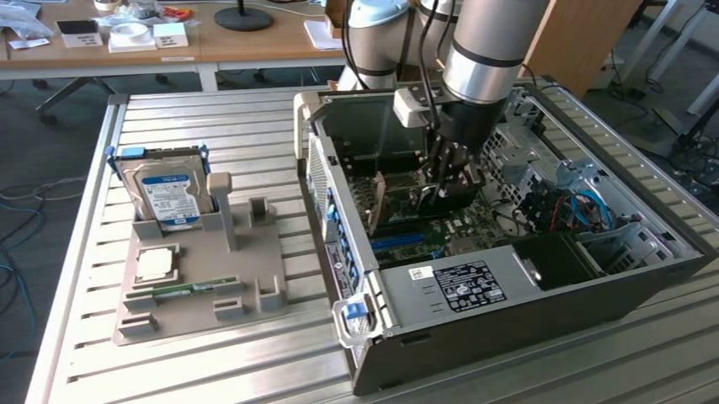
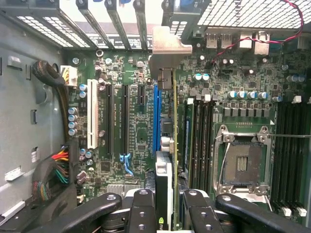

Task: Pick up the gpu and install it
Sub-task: 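Insert the gpu into the slot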

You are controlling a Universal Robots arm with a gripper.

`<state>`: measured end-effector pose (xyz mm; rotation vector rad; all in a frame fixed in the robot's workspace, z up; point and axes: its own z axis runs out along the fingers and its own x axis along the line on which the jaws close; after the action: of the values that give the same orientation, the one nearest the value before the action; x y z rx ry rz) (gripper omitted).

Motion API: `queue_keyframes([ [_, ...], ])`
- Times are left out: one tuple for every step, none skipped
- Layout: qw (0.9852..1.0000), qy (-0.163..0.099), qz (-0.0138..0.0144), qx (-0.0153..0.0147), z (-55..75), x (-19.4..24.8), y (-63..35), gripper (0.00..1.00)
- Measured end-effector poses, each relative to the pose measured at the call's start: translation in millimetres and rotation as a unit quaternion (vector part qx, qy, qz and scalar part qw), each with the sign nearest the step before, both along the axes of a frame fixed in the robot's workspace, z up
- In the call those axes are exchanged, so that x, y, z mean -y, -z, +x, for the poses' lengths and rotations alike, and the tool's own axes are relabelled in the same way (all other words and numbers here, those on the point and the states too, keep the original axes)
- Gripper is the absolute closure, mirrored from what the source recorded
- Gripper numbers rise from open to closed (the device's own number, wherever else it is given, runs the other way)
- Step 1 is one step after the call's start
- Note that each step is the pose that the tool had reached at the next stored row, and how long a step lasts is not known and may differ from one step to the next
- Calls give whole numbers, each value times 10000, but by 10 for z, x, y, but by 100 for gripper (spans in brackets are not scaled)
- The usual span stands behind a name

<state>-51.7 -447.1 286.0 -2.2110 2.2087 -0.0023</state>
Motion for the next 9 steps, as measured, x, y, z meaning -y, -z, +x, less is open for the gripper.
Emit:
queue_keyframes([
  [10000,0,1,0,0,0,1,73],
  [10000,0,4,2,0,0,5,73],
  [10000,-1,7,4,-2,1,12,73],
  [10000,0,7,7,-5,1,18,73],
  [10000,1,6,11,-9,1,23,73],
  [10000,0,5,14,-13,2,26,73],
  [10000,0,4,16,-17,2,28,73],
  [10000,0,5,19,-24,3,31,73],
  [10000,0,7,20,-34,2,35,73],
])
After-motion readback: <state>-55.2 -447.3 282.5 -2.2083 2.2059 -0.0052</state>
